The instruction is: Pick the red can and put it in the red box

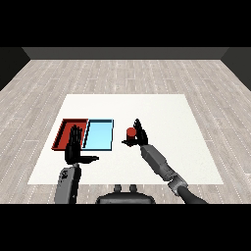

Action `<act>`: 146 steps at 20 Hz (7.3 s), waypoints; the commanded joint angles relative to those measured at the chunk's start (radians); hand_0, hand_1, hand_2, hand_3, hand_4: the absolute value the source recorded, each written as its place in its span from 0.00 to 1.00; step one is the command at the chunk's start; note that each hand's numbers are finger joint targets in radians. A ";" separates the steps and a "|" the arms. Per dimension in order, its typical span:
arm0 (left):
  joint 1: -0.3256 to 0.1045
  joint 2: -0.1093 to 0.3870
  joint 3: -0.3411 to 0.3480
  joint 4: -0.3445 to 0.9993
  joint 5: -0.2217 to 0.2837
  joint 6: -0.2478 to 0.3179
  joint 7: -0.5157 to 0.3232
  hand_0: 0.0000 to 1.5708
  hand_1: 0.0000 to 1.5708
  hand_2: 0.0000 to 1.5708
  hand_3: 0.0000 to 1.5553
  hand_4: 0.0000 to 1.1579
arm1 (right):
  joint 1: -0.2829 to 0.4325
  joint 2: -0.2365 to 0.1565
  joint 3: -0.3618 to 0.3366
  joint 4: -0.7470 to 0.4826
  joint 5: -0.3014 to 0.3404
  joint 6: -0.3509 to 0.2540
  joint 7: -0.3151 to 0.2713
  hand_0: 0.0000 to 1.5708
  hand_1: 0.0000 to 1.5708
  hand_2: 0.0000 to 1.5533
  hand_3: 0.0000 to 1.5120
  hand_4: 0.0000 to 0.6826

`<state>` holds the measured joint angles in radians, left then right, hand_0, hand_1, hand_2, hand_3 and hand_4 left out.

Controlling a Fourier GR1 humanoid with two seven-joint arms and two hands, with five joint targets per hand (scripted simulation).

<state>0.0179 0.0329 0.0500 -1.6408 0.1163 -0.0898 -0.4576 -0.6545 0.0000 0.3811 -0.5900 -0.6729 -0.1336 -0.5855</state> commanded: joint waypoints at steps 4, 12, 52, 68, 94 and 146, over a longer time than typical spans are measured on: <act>-0.021 0.000 0.001 0.018 0.001 0.003 -0.002 0.00 0.00 0.00 0.00 0.00 | 0.034 0.000 -0.014 -0.043 0.048 -0.014 0.040 0.00 0.00 0.00 0.00 0.00; -0.036 0.042 0.062 0.083 0.046 -0.048 -0.041 0.00 0.00 0.00 0.00 0.00 | -0.069 0.000 0.089 0.054 -0.091 -0.057 0.014 0.00 0.00 0.00 0.00 0.00; -0.003 -0.013 -0.027 -0.063 0.026 0.010 0.074 0.00 0.00 0.00 0.00 0.00 | -0.201 -0.010 0.194 0.012 -0.078 -0.365 0.026 0.98 0.98 0.94 0.91 0.85; -0.076 -0.032 -0.235 -0.094 -0.087 0.098 0.240 0.00 0.00 0.00 0.00 0.00 | 0.019 -0.181 0.196 -0.662 0.101 -0.542 0.203 0.95 0.95 0.93 0.92 0.92; -0.328 -0.033 -0.450 0.281 0.008 0.339 0.244 0.00 0.00 0.00 0.00 0.00 | 0.261 -0.077 0.093 -1.006 0.481 -0.393 0.323 0.94 0.94 0.93 0.92 0.96; -0.437 -0.032 -0.632 0.435 0.317 0.695 -0.034 1.00 1.00 1.00 0.96 0.99 | 0.232 -0.013 0.190 -0.951 0.392 -0.413 0.263 0.92 0.92 0.89 0.89 0.60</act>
<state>-0.3770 0.0254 -0.5730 -1.2017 0.4002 0.6076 -0.4124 -0.4408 -0.0161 0.5753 -1.4879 -0.2884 -0.5457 -0.3809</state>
